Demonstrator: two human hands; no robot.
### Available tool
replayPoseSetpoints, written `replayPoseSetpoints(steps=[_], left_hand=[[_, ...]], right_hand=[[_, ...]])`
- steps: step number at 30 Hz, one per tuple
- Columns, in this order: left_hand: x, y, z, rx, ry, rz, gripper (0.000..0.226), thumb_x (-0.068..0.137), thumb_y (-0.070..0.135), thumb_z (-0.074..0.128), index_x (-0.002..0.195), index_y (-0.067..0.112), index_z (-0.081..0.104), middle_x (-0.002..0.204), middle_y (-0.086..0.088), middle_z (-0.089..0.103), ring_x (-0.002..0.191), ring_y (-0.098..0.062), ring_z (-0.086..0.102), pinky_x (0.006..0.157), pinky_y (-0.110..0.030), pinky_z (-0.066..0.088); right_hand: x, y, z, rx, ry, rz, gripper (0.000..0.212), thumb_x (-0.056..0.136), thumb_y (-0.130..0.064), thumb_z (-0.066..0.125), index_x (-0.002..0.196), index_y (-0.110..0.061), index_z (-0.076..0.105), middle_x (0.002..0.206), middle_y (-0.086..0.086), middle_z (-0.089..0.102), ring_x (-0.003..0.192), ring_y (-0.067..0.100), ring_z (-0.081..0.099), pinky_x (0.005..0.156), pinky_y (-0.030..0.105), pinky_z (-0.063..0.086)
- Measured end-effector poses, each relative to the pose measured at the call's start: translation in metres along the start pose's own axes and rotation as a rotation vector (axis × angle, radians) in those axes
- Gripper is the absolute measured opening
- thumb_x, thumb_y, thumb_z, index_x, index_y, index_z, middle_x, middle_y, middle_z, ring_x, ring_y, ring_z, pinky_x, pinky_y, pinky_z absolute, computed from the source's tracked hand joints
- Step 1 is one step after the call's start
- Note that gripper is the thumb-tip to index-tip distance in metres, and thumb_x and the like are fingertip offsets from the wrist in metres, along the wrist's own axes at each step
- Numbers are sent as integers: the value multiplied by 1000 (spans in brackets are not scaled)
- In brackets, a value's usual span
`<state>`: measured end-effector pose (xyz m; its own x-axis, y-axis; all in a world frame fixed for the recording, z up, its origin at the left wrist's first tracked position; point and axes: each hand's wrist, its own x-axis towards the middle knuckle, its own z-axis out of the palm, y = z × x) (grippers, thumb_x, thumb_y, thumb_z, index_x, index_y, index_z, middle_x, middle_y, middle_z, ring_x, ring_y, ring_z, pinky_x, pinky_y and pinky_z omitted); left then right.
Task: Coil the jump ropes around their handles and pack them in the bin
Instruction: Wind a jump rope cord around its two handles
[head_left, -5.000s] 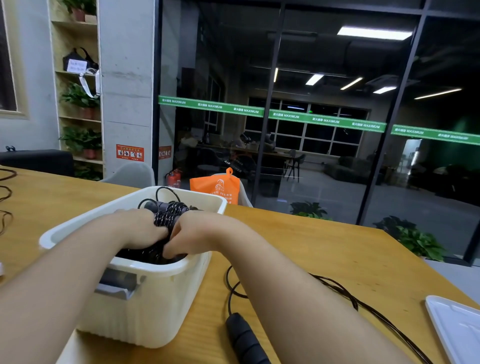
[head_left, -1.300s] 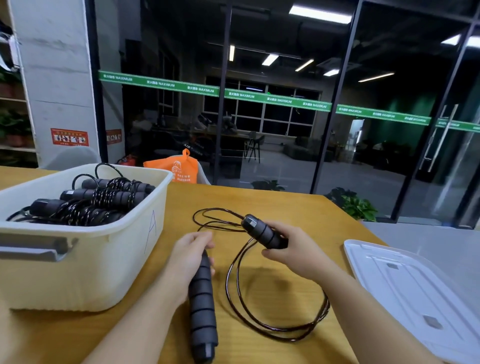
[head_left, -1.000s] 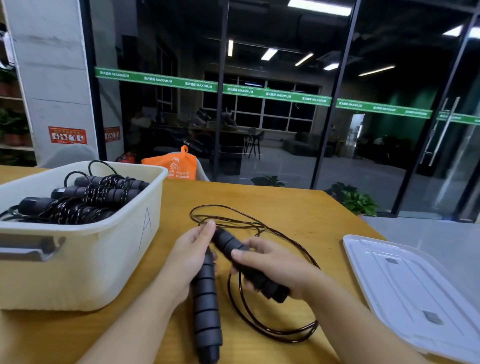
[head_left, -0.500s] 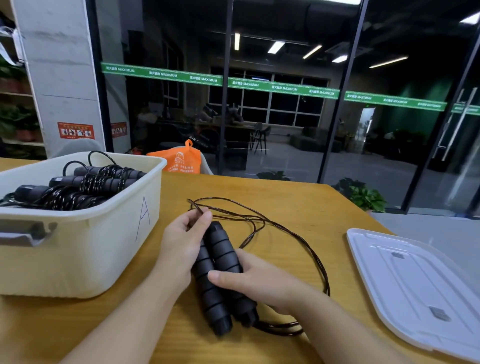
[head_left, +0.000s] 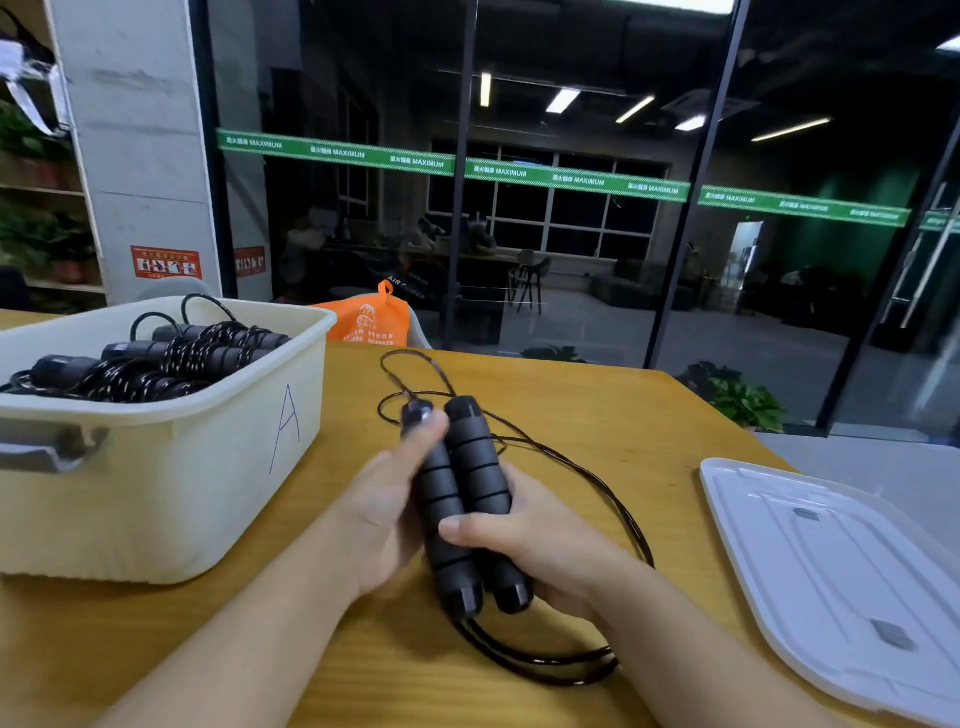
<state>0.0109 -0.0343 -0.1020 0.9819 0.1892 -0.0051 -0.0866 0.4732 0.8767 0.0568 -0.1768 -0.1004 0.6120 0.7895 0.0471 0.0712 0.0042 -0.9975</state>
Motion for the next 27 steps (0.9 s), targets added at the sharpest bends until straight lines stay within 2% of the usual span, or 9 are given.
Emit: replayPoseSetpoints(steps=[3,5,9,12,16,19,22,24,27], left_hand=[[0,-4,2,123,-22,40,42,73,29,74,107,4,69,104,-20,70,92,-32,68,78,-39,55],[1,-2,-1,145,-7,105,38,72,27,74,103,6,71,104,-19,70,90,-30,69,73,-36,56],[2,-3,-1,196,-6,136,42,70,30,67,105,6,70,104,-19,71,90,-29,69,72,-34,55],[-1,-1,0,214,-67,121,41,73,30,65,106,6,71,105,-18,70,93,-29,69,75,-35,55],[-3,1,2,219,-122,109,38,75,31,63,104,10,73,103,-18,71,92,-29,69,74,-34,56],[-4,0,3,205,-103,126,37,74,29,64,102,7,73,100,-18,71,88,-29,69,71,-34,56],[-5,2,8,187,-47,169,33,74,24,67,101,4,71,95,-18,72,85,-29,70,69,-34,57],[-1,4,14,134,53,194,28,80,18,69,103,2,69,99,-16,72,89,-30,70,74,-38,57],[13,6,23,72,239,233,24,87,16,64,108,5,65,101,-15,72,95,-33,69,84,-49,55]], right_hand=[[-2,0,2,46,-97,32,42,83,-8,70,119,-19,54,91,-8,71,86,7,68,72,24,54],[-2,1,4,53,-113,27,36,85,-16,69,118,-20,56,95,-8,71,90,9,68,76,26,54],[-2,3,6,53,-106,8,34,91,-21,64,123,-21,55,106,-4,69,99,12,67,79,27,54],[-2,2,4,68,-93,-6,35,92,-26,62,126,-21,53,114,-1,67,107,13,65,83,27,54],[-2,2,2,75,-102,1,34,90,-36,58,123,-28,53,121,-1,65,115,16,62,96,34,52],[0,5,0,62,-102,0,40,92,-36,59,129,-25,50,126,3,63,118,19,61,100,39,49],[1,4,2,31,-51,-24,40,90,-33,59,127,-21,51,119,1,65,112,15,64,94,33,53],[4,4,2,-97,82,-85,37,89,-29,66,122,-23,51,114,-4,66,106,10,65,89,27,54],[9,5,-2,-371,222,-179,75,69,-36,83,130,-26,41,122,-10,59,110,4,59,92,31,53]])
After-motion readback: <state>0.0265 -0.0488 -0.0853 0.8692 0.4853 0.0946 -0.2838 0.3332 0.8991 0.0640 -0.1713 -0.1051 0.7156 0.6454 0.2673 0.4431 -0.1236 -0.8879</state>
